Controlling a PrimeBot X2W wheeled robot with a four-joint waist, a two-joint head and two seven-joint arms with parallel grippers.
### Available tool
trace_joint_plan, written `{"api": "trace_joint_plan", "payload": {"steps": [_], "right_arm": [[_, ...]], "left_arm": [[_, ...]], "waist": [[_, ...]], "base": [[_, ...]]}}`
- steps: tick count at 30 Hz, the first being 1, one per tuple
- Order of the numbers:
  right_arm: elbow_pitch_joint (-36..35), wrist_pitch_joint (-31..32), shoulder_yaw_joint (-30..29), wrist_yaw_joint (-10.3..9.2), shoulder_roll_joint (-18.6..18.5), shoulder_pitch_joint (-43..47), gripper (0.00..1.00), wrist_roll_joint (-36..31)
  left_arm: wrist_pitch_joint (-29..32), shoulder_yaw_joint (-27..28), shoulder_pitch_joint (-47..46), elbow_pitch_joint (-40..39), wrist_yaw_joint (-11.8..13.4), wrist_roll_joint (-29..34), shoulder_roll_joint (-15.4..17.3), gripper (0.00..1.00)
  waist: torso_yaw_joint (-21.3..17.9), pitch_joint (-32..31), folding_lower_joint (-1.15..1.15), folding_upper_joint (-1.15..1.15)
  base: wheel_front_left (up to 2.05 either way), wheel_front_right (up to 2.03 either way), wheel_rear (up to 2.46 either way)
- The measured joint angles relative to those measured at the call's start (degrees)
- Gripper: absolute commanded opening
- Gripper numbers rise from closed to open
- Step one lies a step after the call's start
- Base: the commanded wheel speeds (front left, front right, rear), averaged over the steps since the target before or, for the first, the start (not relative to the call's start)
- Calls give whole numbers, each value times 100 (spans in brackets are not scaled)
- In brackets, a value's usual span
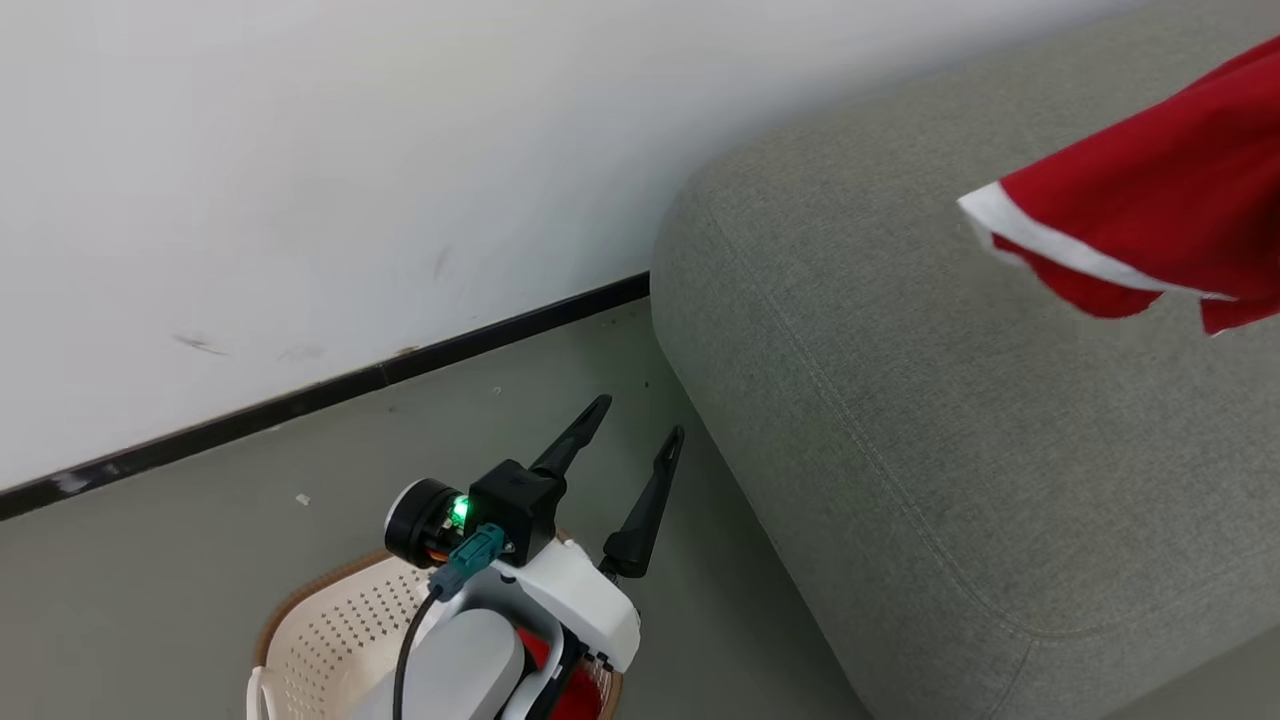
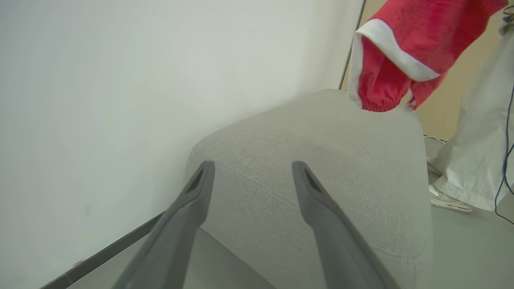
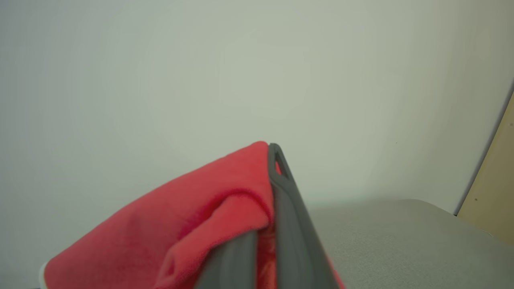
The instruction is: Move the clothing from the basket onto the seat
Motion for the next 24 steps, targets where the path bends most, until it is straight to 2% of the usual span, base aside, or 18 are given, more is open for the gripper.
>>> {"api": "trace_joint_plan", "payload": {"steps": [5, 10, 17, 24], "right_arm": [[392, -2, -94, 0, -223, -362, 0, -32], [823, -11, -156, 0, -265, -545, 0, -69], [1434, -114, -495, 0, -375, -644, 0, -285], [1683, -268, -814, 0, -387, -651, 0, -661]], "left_arm": [[-42, 18, -5, -241, 85, 98, 109, 100], [-38, 44, -16, -447, 218, 212, 247, 100], [151, -55, -132, -749, 249, 382, 355, 100], [330, -135, -297, -988, 249, 468, 466, 100]], "waist": [[134, 203, 0, 0], [290, 426, 0, 0], [514, 781, 0, 0], [709, 1155, 0, 0]], "base": [[0, 0, 0], [0, 0, 0], [0, 0, 0], [0, 0, 0]]}}
